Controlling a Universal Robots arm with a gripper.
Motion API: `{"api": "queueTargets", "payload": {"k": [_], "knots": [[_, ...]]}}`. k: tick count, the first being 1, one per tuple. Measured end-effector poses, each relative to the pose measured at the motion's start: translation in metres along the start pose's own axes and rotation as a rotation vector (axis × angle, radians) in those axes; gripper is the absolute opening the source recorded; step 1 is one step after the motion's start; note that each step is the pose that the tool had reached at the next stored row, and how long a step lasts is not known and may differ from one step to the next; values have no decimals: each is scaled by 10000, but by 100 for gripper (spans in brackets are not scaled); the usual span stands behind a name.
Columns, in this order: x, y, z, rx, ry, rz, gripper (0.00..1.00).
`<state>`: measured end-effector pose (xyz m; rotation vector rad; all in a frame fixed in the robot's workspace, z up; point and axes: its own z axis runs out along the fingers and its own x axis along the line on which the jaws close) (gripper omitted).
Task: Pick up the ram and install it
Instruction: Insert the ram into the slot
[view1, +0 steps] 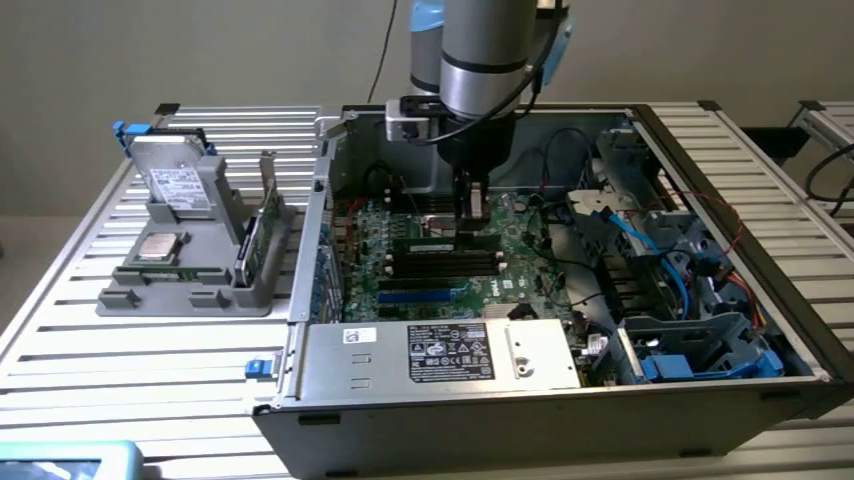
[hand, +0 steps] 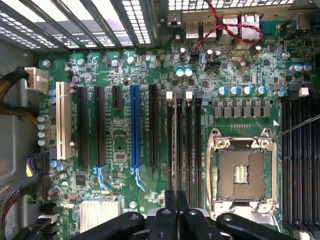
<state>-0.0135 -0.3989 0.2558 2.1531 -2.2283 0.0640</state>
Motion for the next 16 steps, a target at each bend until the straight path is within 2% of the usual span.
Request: {"api": "queueTargets", "payload": {"k": [14, 15, 16], "knots": [[-15, -19, 37, -21, -1, -111, 12], [-15, -19, 39, -21, 10, -110, 12], [-15, -20, 42, -21, 47, -110, 12]]}}
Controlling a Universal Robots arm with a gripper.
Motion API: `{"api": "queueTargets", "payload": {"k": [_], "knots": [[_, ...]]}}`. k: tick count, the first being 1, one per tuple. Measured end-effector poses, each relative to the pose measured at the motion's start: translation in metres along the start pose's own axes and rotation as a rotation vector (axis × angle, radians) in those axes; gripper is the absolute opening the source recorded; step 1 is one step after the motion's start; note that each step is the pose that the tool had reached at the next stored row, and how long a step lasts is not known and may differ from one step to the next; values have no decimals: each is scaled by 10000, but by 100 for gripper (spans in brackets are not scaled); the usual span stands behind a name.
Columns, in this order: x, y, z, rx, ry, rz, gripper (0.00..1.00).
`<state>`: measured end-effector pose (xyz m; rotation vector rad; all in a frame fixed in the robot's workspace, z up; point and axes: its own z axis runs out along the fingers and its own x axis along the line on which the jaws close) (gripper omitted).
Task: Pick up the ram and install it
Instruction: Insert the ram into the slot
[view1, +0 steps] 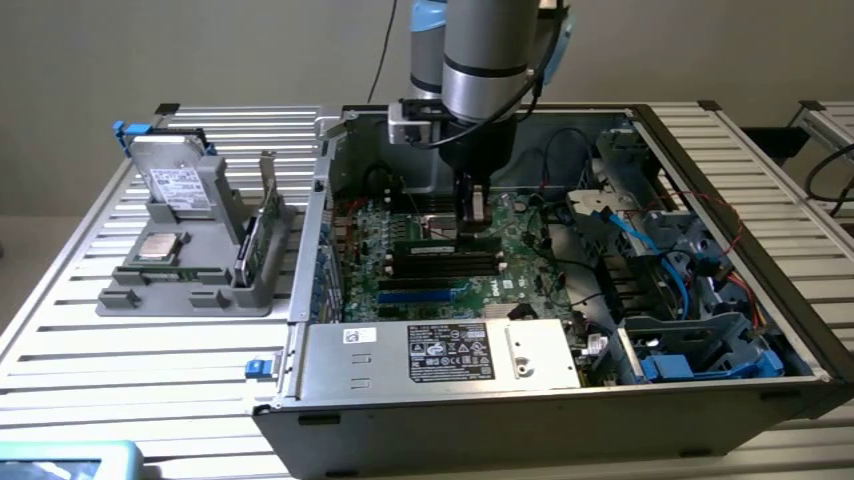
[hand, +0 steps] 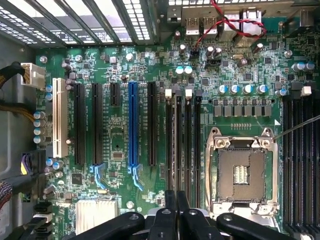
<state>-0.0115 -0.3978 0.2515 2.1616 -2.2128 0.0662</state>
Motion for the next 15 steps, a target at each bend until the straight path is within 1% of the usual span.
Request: {"api": "queueTargets", "payload": {"k": [1, 3, 4, 5, 6, 7, 9, 10, 15], "knots": [[0, 0, 4, 1, 50, -1, 12], [-1, 0, 13, 6, 183, 0, 12], [-3, 0, 17, 3, 198, -1, 12], [-3, -1, 23, -6, 196, -2, 12], [-3, 0, 28, -31, 183, -4, 12], [-3, 0, 32, -77, 148, -7, 12], [-4, -1, 40, -208, 81, -16, 12], [-4, -3, 43, -244, 68, -18, 12], [-3, -9, 50, -240, 64, -18, 12]]}}
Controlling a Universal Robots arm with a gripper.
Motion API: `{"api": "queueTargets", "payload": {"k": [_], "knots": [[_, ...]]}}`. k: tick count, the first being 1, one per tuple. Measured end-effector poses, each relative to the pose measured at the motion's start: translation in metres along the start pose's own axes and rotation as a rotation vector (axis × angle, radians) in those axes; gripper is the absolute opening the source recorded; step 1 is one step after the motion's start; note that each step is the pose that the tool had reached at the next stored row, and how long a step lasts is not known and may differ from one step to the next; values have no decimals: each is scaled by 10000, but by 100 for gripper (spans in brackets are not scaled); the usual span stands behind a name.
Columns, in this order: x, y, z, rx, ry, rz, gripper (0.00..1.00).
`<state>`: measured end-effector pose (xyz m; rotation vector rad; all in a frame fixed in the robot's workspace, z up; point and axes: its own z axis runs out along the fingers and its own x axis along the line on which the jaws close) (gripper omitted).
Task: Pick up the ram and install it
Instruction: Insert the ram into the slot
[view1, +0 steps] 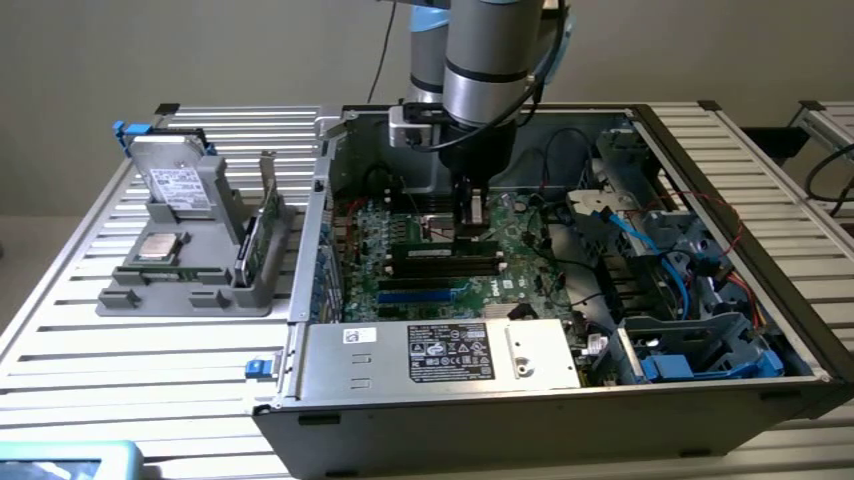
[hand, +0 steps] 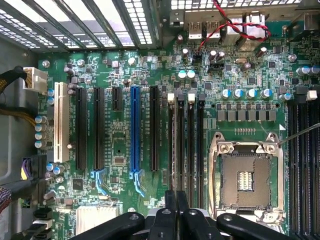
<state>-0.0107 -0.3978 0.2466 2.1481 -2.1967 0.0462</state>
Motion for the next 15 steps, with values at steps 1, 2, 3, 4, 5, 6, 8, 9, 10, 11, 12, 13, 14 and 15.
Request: {"api": "queueTargets", "payload": {"k": [1, 2, 3, 4, 5, 6, 8, 9, 10, 11, 12, 13, 14, 15], "knots": [[0, 0, 2, 10, 1, 0, 12], [0, 0, 3, 28, 0, 1, 12], [0, 0, 5, 55, -5, 3, 12], [-1, 0, 8, 88, -13, 6, 12], [-1, 0, 10, 116, -20, 8, 12], [-1, -1, 12, 130, -22, 8, 12], [-1, -1, 12, 130, -24, 7, 12], [1, 0, 14, 131, -26, 8, 12], [2, 0, 15, 132, -26, 9, 12], [3, 0, 20, 139, -26, 10, 12], [3, 0, 27, 157, -23, 11, 12], [3, -1, 35, 185, -26, 12, 12], [2, -1, 41, 213, -25, 14, 12], [2, -1, 48, 239, -25, 16, 12]]}}
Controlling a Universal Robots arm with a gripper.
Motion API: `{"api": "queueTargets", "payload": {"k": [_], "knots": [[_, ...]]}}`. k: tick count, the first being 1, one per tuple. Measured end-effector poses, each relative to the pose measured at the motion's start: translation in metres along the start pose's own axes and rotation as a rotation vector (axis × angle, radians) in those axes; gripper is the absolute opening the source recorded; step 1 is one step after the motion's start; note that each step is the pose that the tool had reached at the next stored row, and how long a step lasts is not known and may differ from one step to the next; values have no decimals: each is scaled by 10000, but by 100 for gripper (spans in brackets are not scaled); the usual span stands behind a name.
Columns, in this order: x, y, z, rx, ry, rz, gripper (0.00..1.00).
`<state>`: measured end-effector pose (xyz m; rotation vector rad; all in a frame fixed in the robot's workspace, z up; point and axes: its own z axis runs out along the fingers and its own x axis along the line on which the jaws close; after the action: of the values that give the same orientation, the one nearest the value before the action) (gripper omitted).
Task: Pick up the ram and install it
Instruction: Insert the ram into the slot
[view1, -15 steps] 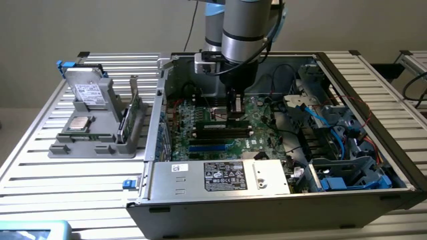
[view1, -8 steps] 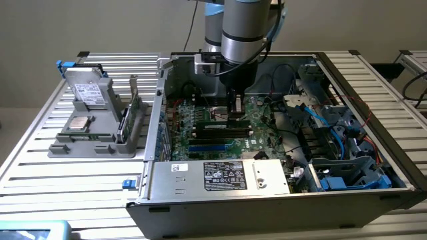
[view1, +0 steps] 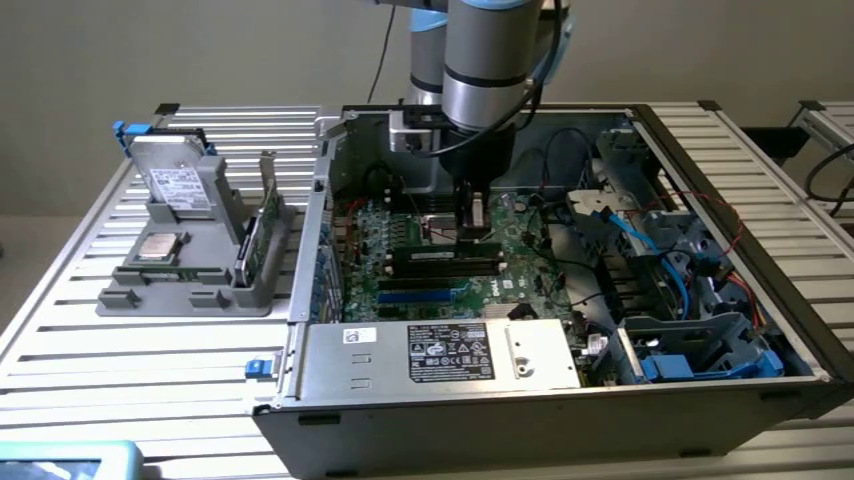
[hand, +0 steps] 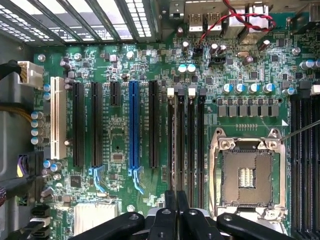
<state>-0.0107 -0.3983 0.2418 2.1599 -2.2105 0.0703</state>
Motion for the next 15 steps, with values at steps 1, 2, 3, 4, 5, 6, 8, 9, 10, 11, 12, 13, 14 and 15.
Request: {"api": "queueTargets", "payload": {"k": [1, 2, 3, 4, 5, 6, 8, 9, 10, 11, 12, 13, 14, 15], "knots": [[0, 0, 5, 7, -1, 0, 12], [0, 1, 8, 7, 0, -2, 12], [-1, 2, 12, 7, 0, -1, 12], [-1, 4, 16, 8, 0, 0, 12], [-1, 5, 18, 7, 2, 0, 12], [-1, 5, 19, 6, 4, 0, 12], [-1, 5, 26, 8, 2, 0, 12], [-2, 5, 30, 8, 6, 0, 12], [-1, 5, 32, 7, 11, 0, 12], [-2, 5, 35, 8, 13, 0, 12], [-2, 5, 39, 8, 18, 0, 12], [-2, 5, 43, 8, 24, 0, 12], [-2, 5, 44, 8, 30, 0, 12], [-1, 5, 44, 7, 33, 0, 12]]}}
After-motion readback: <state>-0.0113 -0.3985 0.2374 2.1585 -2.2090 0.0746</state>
